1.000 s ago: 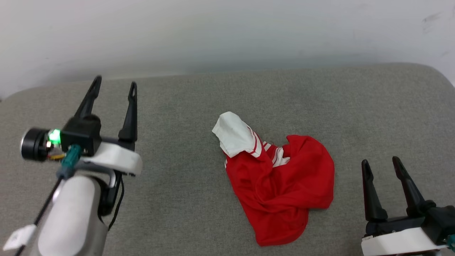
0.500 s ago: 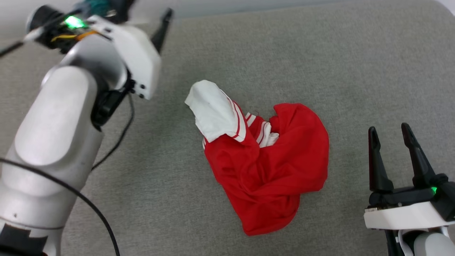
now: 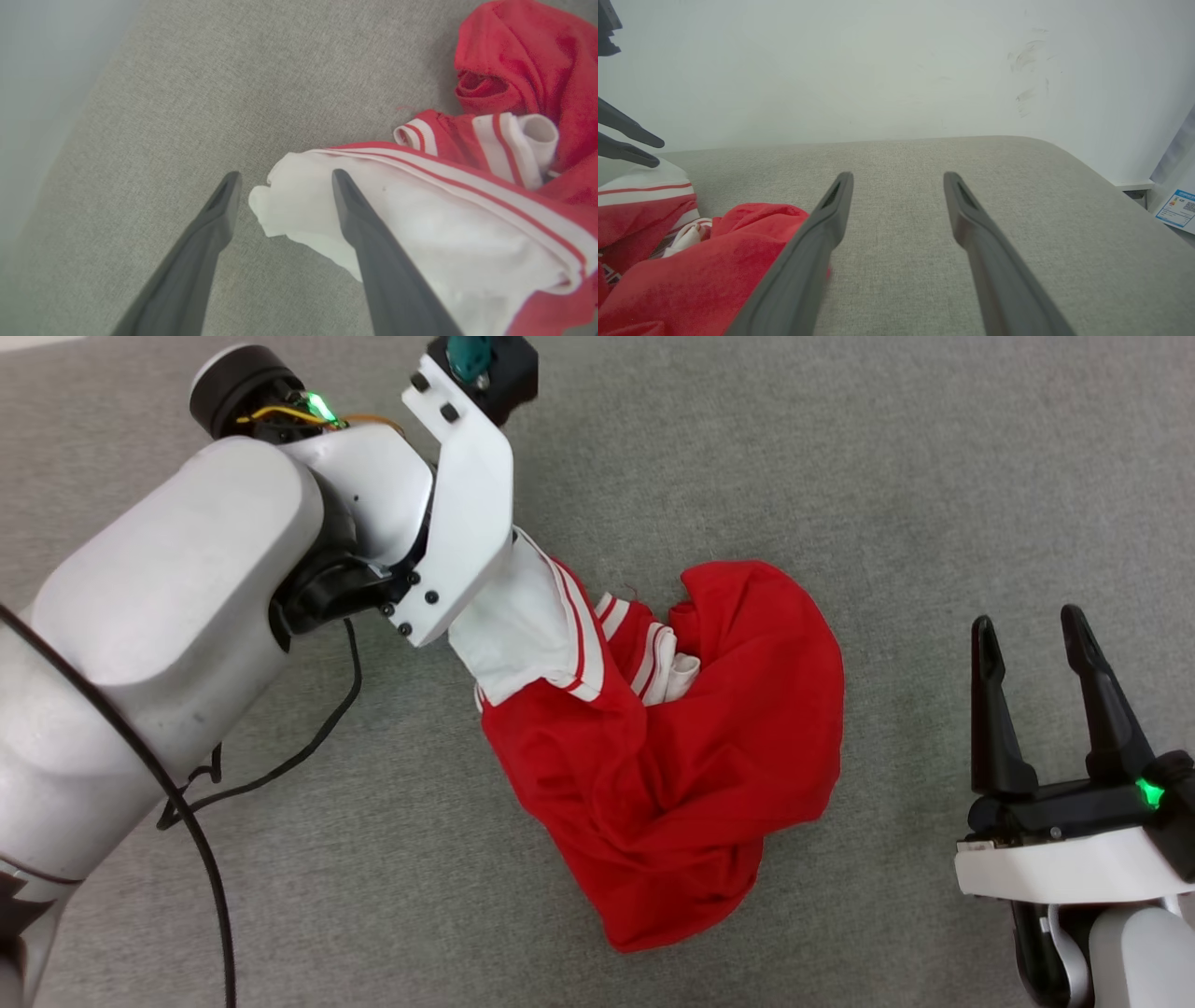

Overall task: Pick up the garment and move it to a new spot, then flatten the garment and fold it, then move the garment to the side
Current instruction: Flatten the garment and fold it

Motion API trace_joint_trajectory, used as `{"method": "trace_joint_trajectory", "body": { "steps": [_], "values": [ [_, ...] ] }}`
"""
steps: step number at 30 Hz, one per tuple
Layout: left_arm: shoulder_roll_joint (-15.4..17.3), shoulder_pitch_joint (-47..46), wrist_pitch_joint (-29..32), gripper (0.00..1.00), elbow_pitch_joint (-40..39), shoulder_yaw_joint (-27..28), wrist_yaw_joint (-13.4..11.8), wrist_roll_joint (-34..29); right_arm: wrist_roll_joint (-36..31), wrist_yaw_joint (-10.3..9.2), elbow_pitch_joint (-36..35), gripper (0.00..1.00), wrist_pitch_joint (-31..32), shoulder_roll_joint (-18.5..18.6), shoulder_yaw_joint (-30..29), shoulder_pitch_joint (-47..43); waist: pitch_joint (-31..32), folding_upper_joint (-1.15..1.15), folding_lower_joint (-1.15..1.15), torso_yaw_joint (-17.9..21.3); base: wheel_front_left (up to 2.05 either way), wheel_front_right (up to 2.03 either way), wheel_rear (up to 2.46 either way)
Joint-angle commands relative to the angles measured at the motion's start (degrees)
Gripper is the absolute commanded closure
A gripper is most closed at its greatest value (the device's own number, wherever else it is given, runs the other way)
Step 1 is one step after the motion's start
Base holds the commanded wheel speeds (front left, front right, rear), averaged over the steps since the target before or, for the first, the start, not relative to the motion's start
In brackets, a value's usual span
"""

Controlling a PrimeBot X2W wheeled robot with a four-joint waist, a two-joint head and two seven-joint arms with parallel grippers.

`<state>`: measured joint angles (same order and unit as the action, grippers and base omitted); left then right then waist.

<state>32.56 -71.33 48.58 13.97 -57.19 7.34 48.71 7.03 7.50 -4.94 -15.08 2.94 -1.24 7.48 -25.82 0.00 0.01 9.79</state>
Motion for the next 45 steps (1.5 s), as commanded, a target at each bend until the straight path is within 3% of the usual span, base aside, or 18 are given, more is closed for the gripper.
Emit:
{"method": "trace_joint_trajectory", "body": {
  "steps": [1,8,13,14,15,24,30,36,41,44,45],
  "values": [
    [0.72,-1.22,1.19,0.0,0.23,-1.75,0.03,0.79,0.15,-0.02,-0.25,0.0,-0.14,-0.11,0.1,1.29,-1.42,0.0,-0.01,1.07,0.0,0.0,0.0],
    [3.53,-3.05,6.14,0.0,2.3,-13.48,0.0,4.25,0.65,-0.03,-0.25,0.0,-0.14,-0.11,-0.17,2.34,-3.71,0.0,-0.01,2.47,0.0,0.0,0.0],
    [6.23,-0.61,7.84,0.02,2.43,-16.79,-0.02,3.52,0.62,-0.02,-0.04,0.0,-0.14,-0.11,-0.38,2.69,-4.02,0.0,-0.01,2.53,0.0,0.0,0.0],
    [6.34,-0.21,7.04,0.61,2.42,-16.92,-0.02,3.71,0.48,-0.03,0.01,0.0,-0.14,-0.11,-0.44,2.72,-3.85,0.0,-0.01,2.35,0.0,0.0,0.0],
    [6.39,-0.19,6.05,1.0,2.4,-16.94,-0.02,3.71,0.37,-0.02,0.02,0.0,-0.14,-0.11,-0.36,2.74,-3.57,0.0,-0.01,2.13,0.0,0.0,0.0],
    [6.37,-2.05,-6.75,1.0,-0.35,-16.04,-0.01,5.6,-1.56,-0.02,0.68,0.0,-0.14,-0.11,0.28,-0.35,2.83,0.0,-0.01,-2.59,0.0,0.0,0.0],
    [12.62,2.39,-13.07,1.0,-0.44,-15.3,-0.17,8.3,-2.52,-0.03,1.33,0.0,-0.14,-0.1,0.59,-2.66,7.21,0.0,-0.01,-5.5,0.0,0.0,0.0],
    [19.78,12.03,-16.16,1.0,-1.07,-15.39,-2.58,12.3,-3.24,-0.03,1.89,0.0,-0.14,-0.1,0.64,-4.63,9.99,0.0,-0.01,-6.98,0.0,0.0,0.0],
    [21.8,21.11,-18.28,1.0,-0.01,-15.62,-4.78,16.2,-3.75,-0.03,2.62,0.0,-0.14,-0.11,1.05,-5.51,11.49,0.0,-0.01,-7.32,0.0,0.0,0.0],
    [20.87,24.96,-19.74,1.0,1.64,-15.8,-5.61,16.64,-3.93,-0.03,3.22,0.0,-0.14,-0.1,1.34,-5.43,12.4,0.0,-0.01,-7.25,0.0,0.0,0.0],
    [20.47,25.82,-20.8,0.87,2.1,-15.81,-5.94,16.55,-4.09,-0.03,3.33,0.0,-0.14,-0.1,1.41,-5.27,12.76,0.0,-0.01,-7.25,0.0,0.0,0.0]
  ]
}}
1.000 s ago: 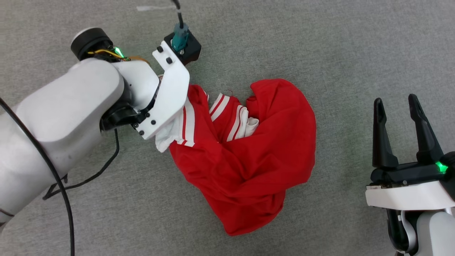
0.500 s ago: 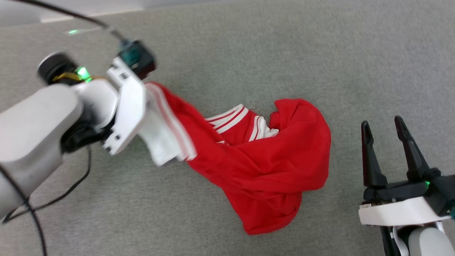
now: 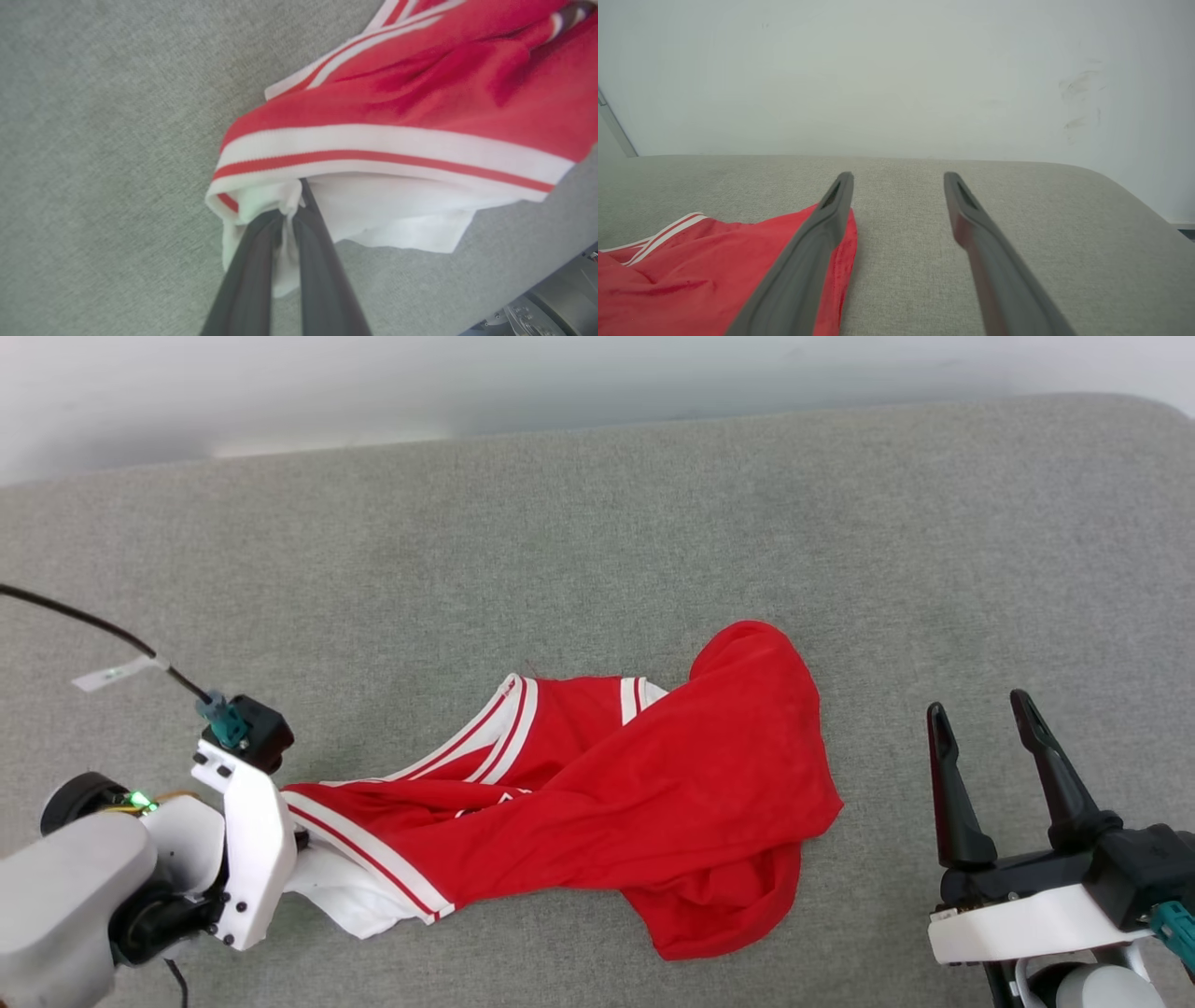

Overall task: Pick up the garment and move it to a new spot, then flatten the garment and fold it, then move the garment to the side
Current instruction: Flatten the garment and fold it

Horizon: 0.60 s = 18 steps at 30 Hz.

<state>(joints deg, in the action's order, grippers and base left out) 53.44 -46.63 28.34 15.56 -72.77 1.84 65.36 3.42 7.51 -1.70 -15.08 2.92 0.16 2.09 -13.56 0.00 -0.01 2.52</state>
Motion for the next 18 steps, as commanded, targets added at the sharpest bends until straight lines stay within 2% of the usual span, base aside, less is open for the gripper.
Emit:
{"method": "trace_joint_trajectory", "body": {
  "steps": [1,2,3,5,9,10,14,18],
  "values": [
    [-0.88,1.49,-2.4,0.06,0.77,0.15,-0.76,-0.44,-0.64,-0.03,0.19,0.0,-0.14,-0.08,0.09,0.31,0.98,0.0,0.01,0.01,0.0,0.0,0.0],
    [-0.88,1.49,-2.4,0.06,0.77,0.15,-0.76,-0.44,-0.64,-0.03,0.19,0.0,-0.14,-0.08,0.09,0.31,0.98,0.0,0.01,0.01,0.0,0.0,0.0],
    [-1.53,1.84,-6.3,0.0,0.92,1.37,-1.55,-0.96,-1.06,-0.04,-0.14,0.0,-0.14,-0.07,-0.05,0.98,1.97,0.0,0.01,-0.1,0.0,0.0,0.0],
    [-1.8,1.76,-11.21,0.0,0.61,2.7,-2.5,-2.29,-1.69,-0.03,-0.5,0.0,-0.14,-0.08,-0.39,1.92,3.03,0.0,0.01,-0.38,0.0,0.0,0.0],
    [-3.1,3.07,-22.47,0.0,0.15,5.36,-6.54,-5.42,-4.41,-0.03,-1.79,0.0,-0.14,-0.09,-0.83,4.98,5.09,0.0,0.01,-1.42,0.0,0.0,0.0],
    [-3.1,3.07,-22.47,0.0,0.15,5.36,-6.54,-5.42,-4.41,-0.03,-1.79,0.0,-0.14,-0.09,-0.83,4.98,5.09,0.0,0.01,-1.42,0.0,0.0,0.0],
    [-3.46,5.42,-32.58,0.0,-1.48,8.42,-11.92,-6.59,-8.53,-0.03,-2.21,0.0,-0.14,0.05,-0.12,9.62,6.74,0.0,0.01,-2.28,0.0,0.0,0.0],
    [-3.32,9.32,-41.03,0.0,-4.58,11.42,-18.42,-7.77,-10.31,-0.03,1.38,0.0,-0.13,4.02,3.06,15.01,7.62,0.0,0.01,-2.99,0.0,0.0,0.0]
  ]
}}
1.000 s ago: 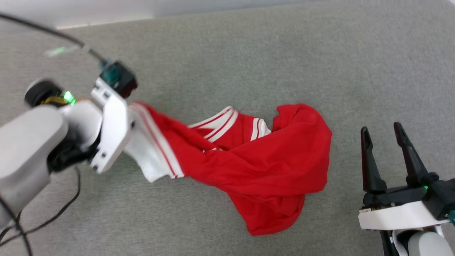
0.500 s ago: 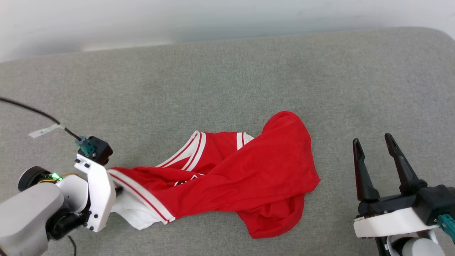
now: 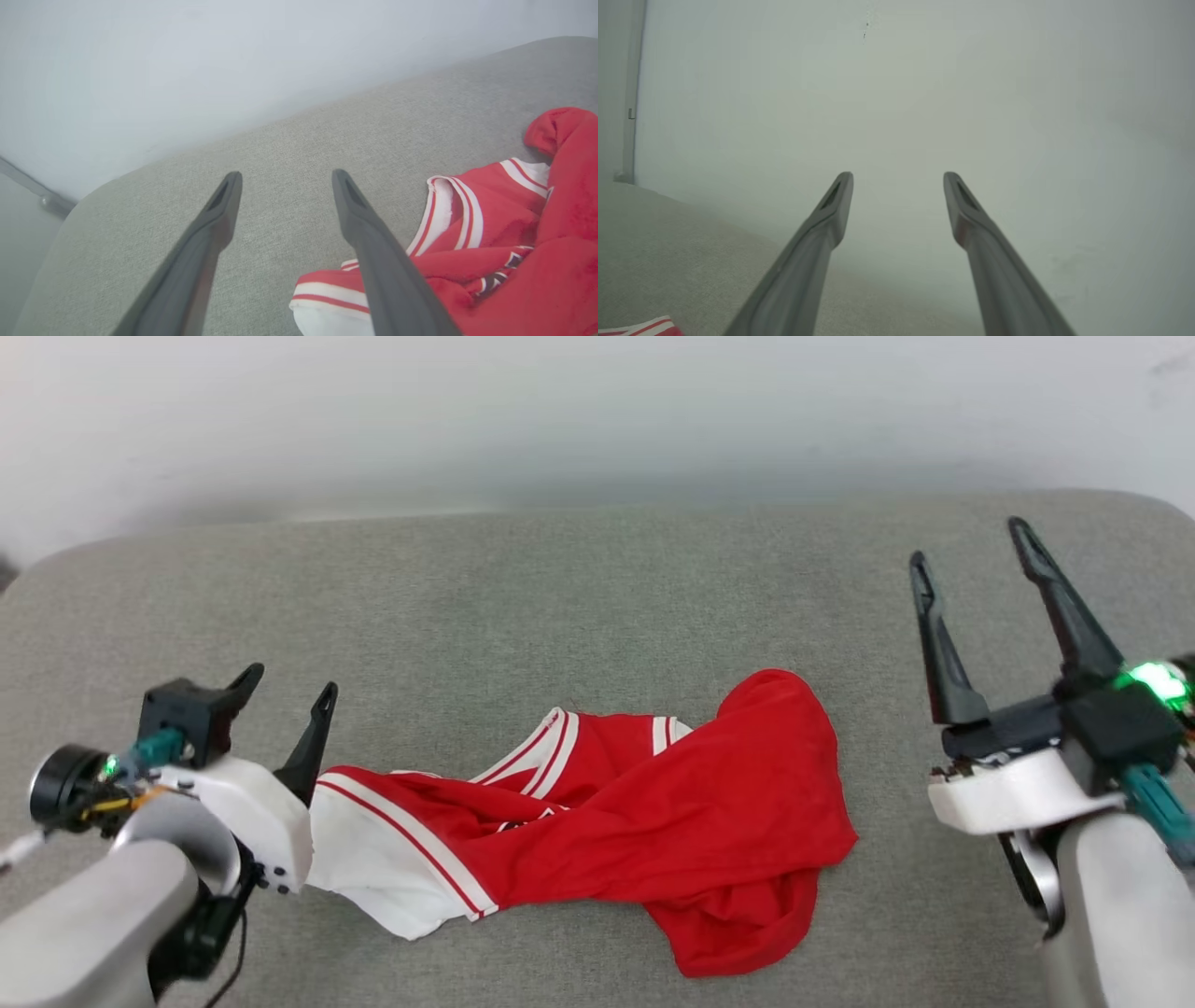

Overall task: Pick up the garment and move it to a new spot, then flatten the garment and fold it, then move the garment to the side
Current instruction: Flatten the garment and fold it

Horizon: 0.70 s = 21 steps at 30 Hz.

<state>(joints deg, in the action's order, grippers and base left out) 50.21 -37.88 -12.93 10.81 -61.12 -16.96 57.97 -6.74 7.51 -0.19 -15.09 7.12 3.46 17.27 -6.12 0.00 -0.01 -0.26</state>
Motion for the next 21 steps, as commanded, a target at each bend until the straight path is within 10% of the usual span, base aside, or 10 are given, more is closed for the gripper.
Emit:
{"method": "trace_joint_trajectory", "body": {
  "steps": [1,11,21],
  "values": [
    [-0.18,1.61,-0.86,0.0,-0.84,0.73,-1.38,-0.65,-0.16,-0.04,1.42,0.0,-0.12,1.08,1.15,1.4,0.37,0.0,0.01,-0.36,0.0,0.0,0.0],
    [-6.24,17.35,-2.25,0.0,-13.97,19.07,-16.27,-15.54,15.5,-0.04,16.97,0.0,17.77,15.62,21.55,18.29,-0.77,0.0,0.01,-1.69,0.0,0.0,0.0],
    [-19.73,32.04,-2.28,0.0,-20.29,37.17,-16.4,-31.92,47.13,-0.04,14.52,0.0,49.1,29.95,44.68,31.38,-4.95,0.0,0.01,-3.9,0.0,0.0,0.0]
  ]
}}
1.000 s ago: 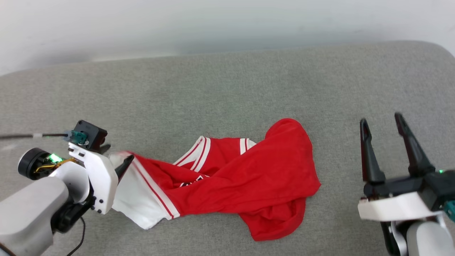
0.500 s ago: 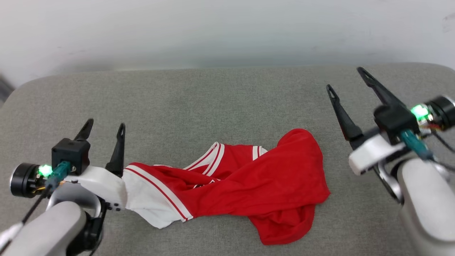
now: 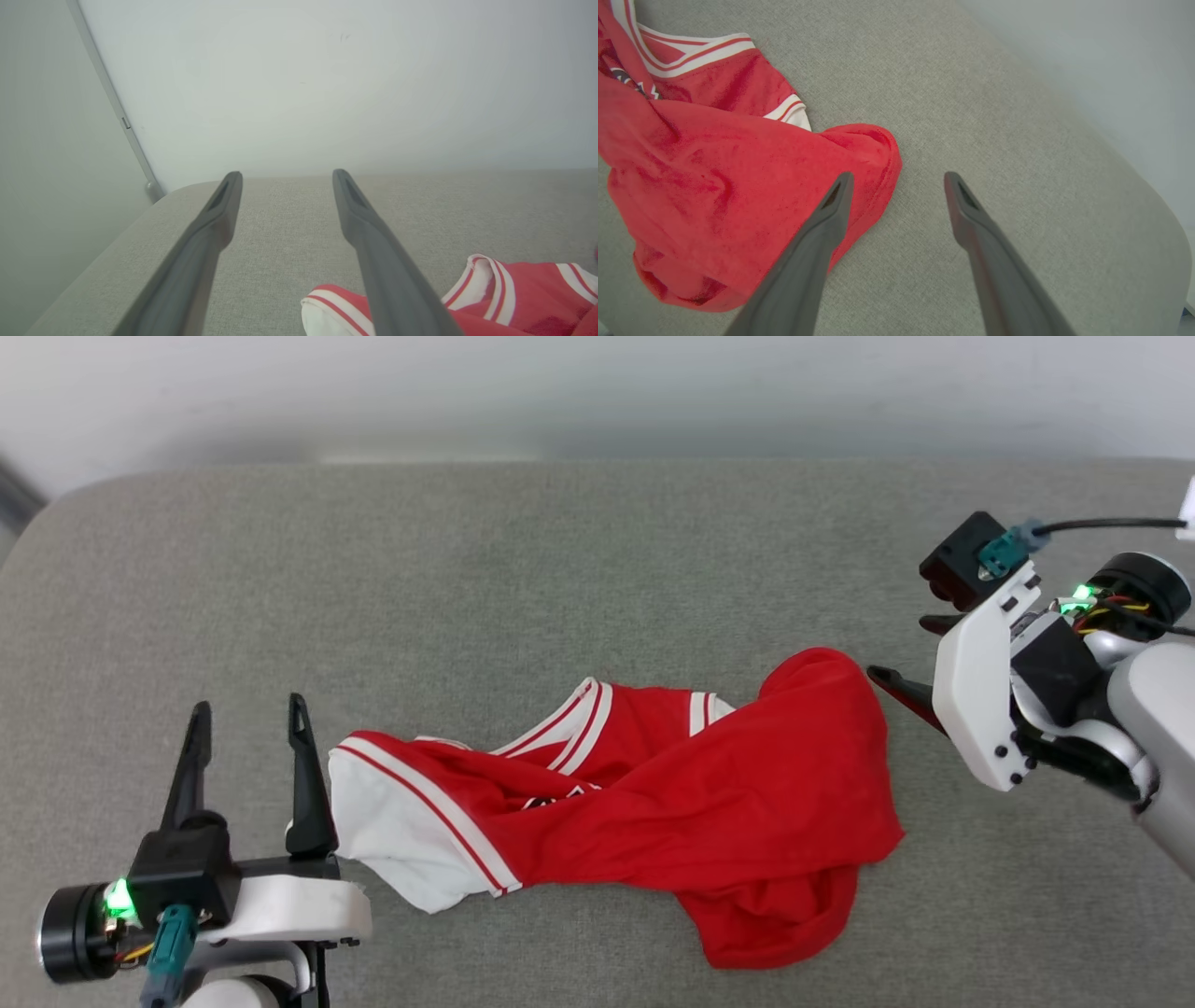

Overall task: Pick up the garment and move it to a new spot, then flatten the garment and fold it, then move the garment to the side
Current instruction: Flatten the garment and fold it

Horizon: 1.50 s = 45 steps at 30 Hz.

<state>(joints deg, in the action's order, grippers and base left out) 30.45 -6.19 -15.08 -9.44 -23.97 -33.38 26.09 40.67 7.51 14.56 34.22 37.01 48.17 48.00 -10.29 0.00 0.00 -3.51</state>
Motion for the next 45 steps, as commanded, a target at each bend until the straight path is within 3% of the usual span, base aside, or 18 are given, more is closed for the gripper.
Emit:
{"method": "trace_joint_trajectory", "body": {
  "steps": [1,4,10,19,20,21,22,28,34,40,45],
  "values": [
    [-1.38,1.16,-0.12,0.0,-0.52,1.53,0.33,-1.5,1.55,-0.05,-0.11,0.0,1.6,0.84,1.38,1.93,-1.42,0.0,0.0,-0.93,0.0,0.0,0.0],
    [-5.68,2.82,-0.12,0.0,-1.48,5.46,2.14,-5.03,5.82,-0.04,1.61,0.0,5.09,1.58,4.59,4.76,-3.29,0.0,0.0,-2.24,0.0,0.0,0.0],
    [-12.47,3.85,-0.13,0.0,-1.33,9.98,7.51,-10.31,11.01,-0.04,8.56,0.0,7.97,-0.84,8.21,7.76,-7.29,0.0,0.0,-4.68,0.0,0.0,0.0],
    [-19.95,3.31,-0.13,0.0,-0.77,14.74,14.23,-15.99,13.99,-0.02,15.95,0.0,7.45,-3.57,17.61,1.82,-9.55,0.0,0.0,-6.49,0.0,0.0,0.0],
    [-20.42,3.42,-0.13,0.0,-0.48,15.1,14.79,-16.41,14.25,-0.02,16.43,0.21,6.46,-3.82,17.95,1.5,-9.46,0.0,0.0,-6.37,0.0,0.0,0.0],
    [-21.07,3.46,-0.13,0.0,-0.37,15.64,15.32,-16.83,14.26,-0.03,16.86,0.66,5.06,-4.1,17.96,1.61,-9.29,0.0,0.0,-6.11,0.0,0.0,0.0],
    [-21.47,3.57,-0.13,0.0,-0.16,16.2,15.83,-17.28,14.38,-0.05,17.27,1.0,3.98,-4.14,18.02,1.94,-9.04,0.0,0.0,-5.87,0.0,0.0,0.0],
    [-23.14,5.67,-0.13,0.0,1.15,19.08,18.37,-19.12,15.8,-0.04,14.59,1.0,-3.82,-2.19,17.01,7.37,-5.49,0.0,0.0,-3.78,0.0,0.0,0.0],
    [-24.22,8.85,-0.13,0.0,1.89,21.23,20.21,-20.4,17.55,-0.04,3.79,1.0,-9.48,4.86,18.29,7.77,-0.64,0.0,0.0,-2.16,0.0,0.0,0.0],
    [-25.15,12.07,-0.13,0.0,1.9,22.64,21.22,-20.95,21.52,-0.04,-10.15,1.0,-10.63,14.51,18.54,0.15,2.49,0.0,0.0,-0.55,0.0,0.0,0.0],
    [-25.99,13.46,-0.13,0.0,2.14,23.29,21.84,-21.5,23.66,-0.04,-13.92,1.0,-11.35,19.3,18.9,-11.41,2.98,0.0,0.0,0.35,0.0,0.0,0.0]
  ]
}}
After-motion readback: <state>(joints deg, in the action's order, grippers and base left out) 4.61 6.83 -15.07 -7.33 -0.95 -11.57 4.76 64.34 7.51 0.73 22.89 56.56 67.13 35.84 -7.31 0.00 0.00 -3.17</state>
